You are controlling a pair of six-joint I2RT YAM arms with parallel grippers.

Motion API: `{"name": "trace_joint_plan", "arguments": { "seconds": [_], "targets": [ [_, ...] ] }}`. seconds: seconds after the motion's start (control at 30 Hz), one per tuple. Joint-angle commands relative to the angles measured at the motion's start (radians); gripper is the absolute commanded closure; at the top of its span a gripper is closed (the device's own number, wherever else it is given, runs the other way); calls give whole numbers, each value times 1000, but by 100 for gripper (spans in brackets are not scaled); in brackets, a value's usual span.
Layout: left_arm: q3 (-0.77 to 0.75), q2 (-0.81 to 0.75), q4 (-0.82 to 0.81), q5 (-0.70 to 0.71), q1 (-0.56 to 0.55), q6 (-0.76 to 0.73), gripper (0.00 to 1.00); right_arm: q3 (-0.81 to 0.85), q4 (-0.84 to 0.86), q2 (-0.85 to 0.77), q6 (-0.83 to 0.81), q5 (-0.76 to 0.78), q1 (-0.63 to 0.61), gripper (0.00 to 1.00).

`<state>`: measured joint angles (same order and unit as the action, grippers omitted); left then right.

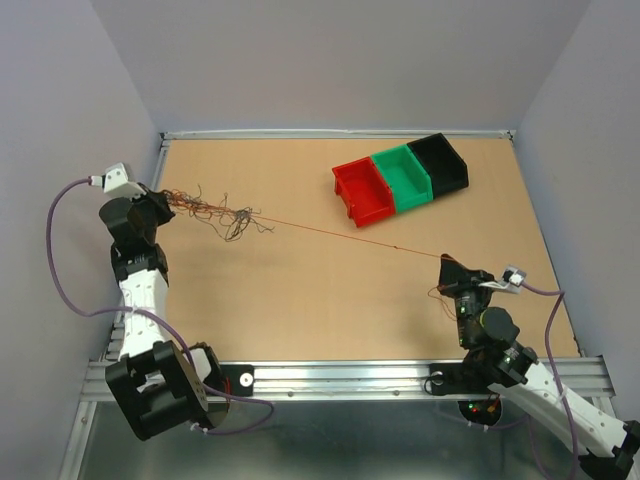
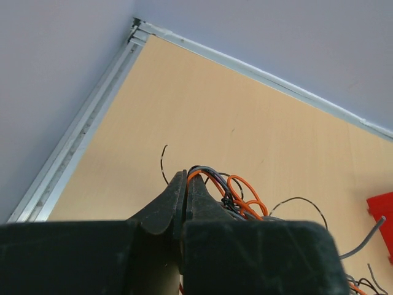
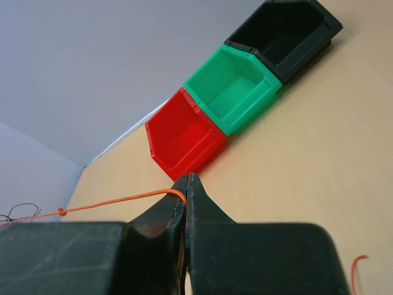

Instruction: Untangle the cables

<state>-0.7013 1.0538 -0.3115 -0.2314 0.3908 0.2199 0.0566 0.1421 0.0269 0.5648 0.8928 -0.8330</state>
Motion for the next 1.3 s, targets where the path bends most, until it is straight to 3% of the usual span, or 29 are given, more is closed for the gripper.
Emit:
{"name": "trace_joint_plan", "arguments": {
  "seconds": [0.0,0.07,0.1,0.2,0.23,0.27,0.33,0.43,0.57,0.73,0.93,1.27],
  "targets": [
    [-55,29,-141,-174,71,-121,100,-17,16,-15,3,175,21,99],
    [-56,55,-152,-418,39,-169,96,-5,16,-13,-23,101,21,99],
    [-69,63,-127,-434,-21,-219,93,0,22,-13,-37,68,20,99],
    [-69,37,-80,-318,-143,-304,63,22,59,4,-86,-78,21,99],
    [-49,3,-81,-289,-164,-330,42,28,79,14,-104,-154,20,99],
    [-40,-17,-84,-251,-180,-338,31,46,100,54,-123,-182,20,99],
    [-15,-73,-93,-253,-210,-346,23,75,164,123,-138,-233,21,100],
    [2,-124,-106,-342,-231,-372,20,181,229,315,-160,-313,20,100],
    [-24,-127,-77,-460,-343,-421,19,379,270,565,-180,-499,21,99],
    [-66,-83,-32,-445,-521,-525,18,622,294,786,-192,-670,20,100],
    [-90,9,-20,-447,-714,-675,15,819,245,864,-218,-764,20,99],
    [-176,224,-81,-510,-826,-772,14,1043,175,892,-227,-847,20,99]
  ]
}}
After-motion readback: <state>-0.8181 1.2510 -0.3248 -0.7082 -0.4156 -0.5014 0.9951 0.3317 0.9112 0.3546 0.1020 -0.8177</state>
